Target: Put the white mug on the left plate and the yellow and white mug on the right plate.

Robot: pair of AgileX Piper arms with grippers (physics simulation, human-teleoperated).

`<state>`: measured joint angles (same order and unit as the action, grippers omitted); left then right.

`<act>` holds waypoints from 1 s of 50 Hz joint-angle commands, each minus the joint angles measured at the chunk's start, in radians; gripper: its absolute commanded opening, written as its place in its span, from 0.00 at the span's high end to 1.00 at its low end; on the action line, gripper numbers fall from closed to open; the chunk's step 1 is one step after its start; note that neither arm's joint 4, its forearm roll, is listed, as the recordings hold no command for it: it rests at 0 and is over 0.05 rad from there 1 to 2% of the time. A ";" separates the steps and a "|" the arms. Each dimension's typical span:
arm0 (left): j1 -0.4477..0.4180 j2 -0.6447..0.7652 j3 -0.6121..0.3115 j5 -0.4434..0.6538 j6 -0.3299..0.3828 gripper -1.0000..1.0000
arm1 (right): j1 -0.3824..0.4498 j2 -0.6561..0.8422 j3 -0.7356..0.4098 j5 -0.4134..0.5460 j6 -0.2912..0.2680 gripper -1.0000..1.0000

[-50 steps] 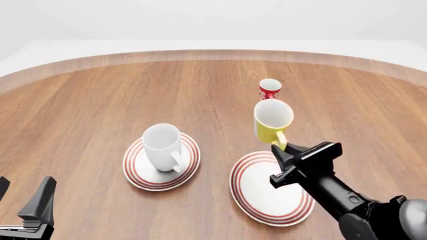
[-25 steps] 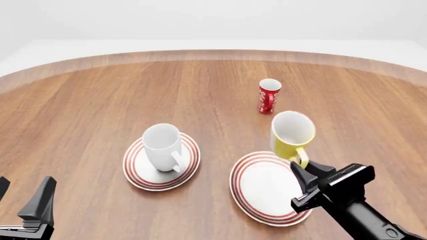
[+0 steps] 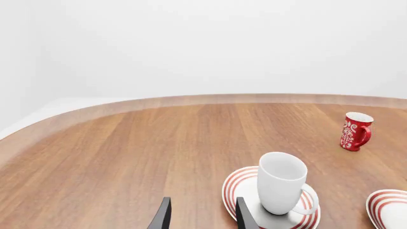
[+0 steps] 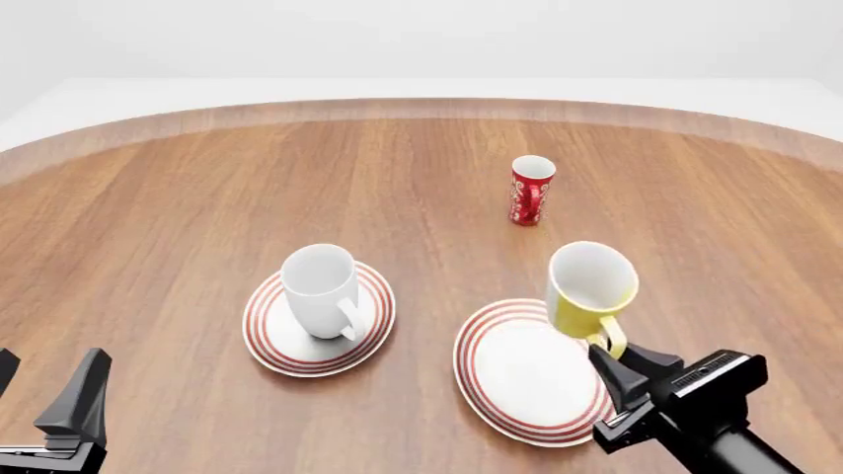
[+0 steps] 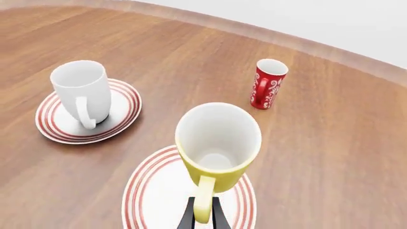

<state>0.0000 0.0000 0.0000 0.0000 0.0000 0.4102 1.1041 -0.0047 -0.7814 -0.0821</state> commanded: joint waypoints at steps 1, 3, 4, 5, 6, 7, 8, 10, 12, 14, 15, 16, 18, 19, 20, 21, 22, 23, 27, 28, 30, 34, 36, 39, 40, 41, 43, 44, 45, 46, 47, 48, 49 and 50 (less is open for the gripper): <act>0.000 0.000 0.000 0.000 0.000 0.00 | 0.010 -0.006 0.005 0.024 0.027 1.00; 0.000 0.000 0.000 0.000 0.000 0.00 | 0.013 0.026 0.005 0.002 0.032 1.00; 0.000 0.000 0.000 0.000 0.000 0.00 | 0.013 0.034 0.005 -0.002 0.031 1.00; 0.000 0.000 0.000 0.000 0.000 0.00 | 0.014 0.046 0.005 -0.009 0.032 1.00; 0.000 0.000 0.000 0.000 0.000 0.00 | 0.015 0.052 0.005 -0.012 0.032 1.00; 0.000 0.000 0.000 0.000 0.000 0.00 | 0.015 0.058 0.005 -0.014 0.033 1.00; 0.000 0.000 0.000 0.000 0.000 0.00 | 0.014 0.070 0.005 -0.021 0.033 1.00; 0.000 0.000 0.000 0.000 0.000 0.00 | 0.015 0.072 0.005 -0.017 0.033 1.00; 0.000 0.000 0.000 0.000 0.000 0.00 | 0.012 0.068 0.005 -0.009 0.034 1.00; 0.000 0.000 0.000 0.000 0.000 0.00 | 0.014 0.075 0.005 -0.010 0.035 1.00; 0.000 0.000 0.000 0.000 0.000 0.00 | 0.015 0.084 0.005 -0.016 0.035 1.00; 0.000 0.000 0.000 0.000 0.000 0.00 | 0.016 0.101 0.005 -0.026 0.035 1.00; 0.000 0.000 0.000 0.000 0.000 0.00 | 0.017 0.108 0.005 -0.029 0.036 1.00; 0.000 0.000 0.000 0.000 0.000 0.00 | 0.018 0.107 0.005 -0.025 0.036 1.00; 0.000 0.000 0.000 0.000 0.000 0.00 | 0.019 0.111 0.005 -0.027 0.036 1.00; 0.000 0.000 0.000 0.000 0.000 0.00 | 0.020 0.117 0.005 -0.032 0.036 1.00; 0.000 0.000 0.000 0.000 0.000 0.00 | 0.020 0.128 0.005 -0.039 0.037 1.00; 0.000 0.000 0.000 0.000 0.000 0.00 | 0.020 0.137 0.005 -0.047 0.037 1.00; 0.000 0.000 0.000 0.000 0.000 0.00 | 0.020 0.230 0.005 -0.127 0.038 1.00; 0.000 0.000 0.000 0.000 0.000 0.00 | 0.024 0.262 0.005 -0.152 0.040 1.00; 0.000 0.000 0.000 0.000 0.000 0.00 | 0.023 0.278 0.005 -0.166 0.041 1.00; 0.000 0.000 0.000 0.000 0.000 0.00 | 0.028 0.359 0.005 -0.235 0.044 1.00; 0.000 0.000 0.000 0.000 0.000 0.00 | 0.032 0.401 0.005 -0.269 0.047 1.00; 0.000 0.000 0.000 0.000 0.000 0.00 | 0.034 0.446 0.005 -0.310 0.050 1.00; 0.000 0.000 0.000 0.000 0.000 0.00 | 0.034 0.455 0.005 -0.316 0.050 1.00; 0.000 0.000 0.000 0.000 0.000 0.00 | 0.034 0.460 0.005 -0.321 0.050 1.00; 0.000 0.000 0.000 0.000 0.000 0.00 | 0.035 0.473 0.005 -0.330 0.050 1.00; 0.000 0.000 0.000 0.000 0.000 0.00 | 0.034 0.486 0.005 -0.342 0.051 1.00; 0.000 0.000 0.000 0.000 0.000 0.00 | 0.032 0.509 0.005 -0.360 0.051 1.00; 0.000 0.000 0.000 0.000 0.000 0.00 | 0.032 0.520 0.005 -0.370 0.051 1.00; 0.000 0.000 0.000 0.000 0.000 0.00 | 0.034 0.530 0.005 -0.377 0.051 1.00; 0.000 0.000 0.000 0.000 0.000 0.00 | 0.033 0.540 0.005 -0.383 0.052 1.00; 0.000 0.000 0.000 0.000 0.000 0.00 | 0.034 0.545 0.005 -0.387 0.051 1.00; 0.000 0.000 0.000 0.000 0.000 0.00 | 0.032 0.553 0.005 -0.392 0.050 1.00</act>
<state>0.0000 0.0000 0.0000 0.0000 0.0000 0.4410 1.5478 0.0000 -1.0842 -0.0407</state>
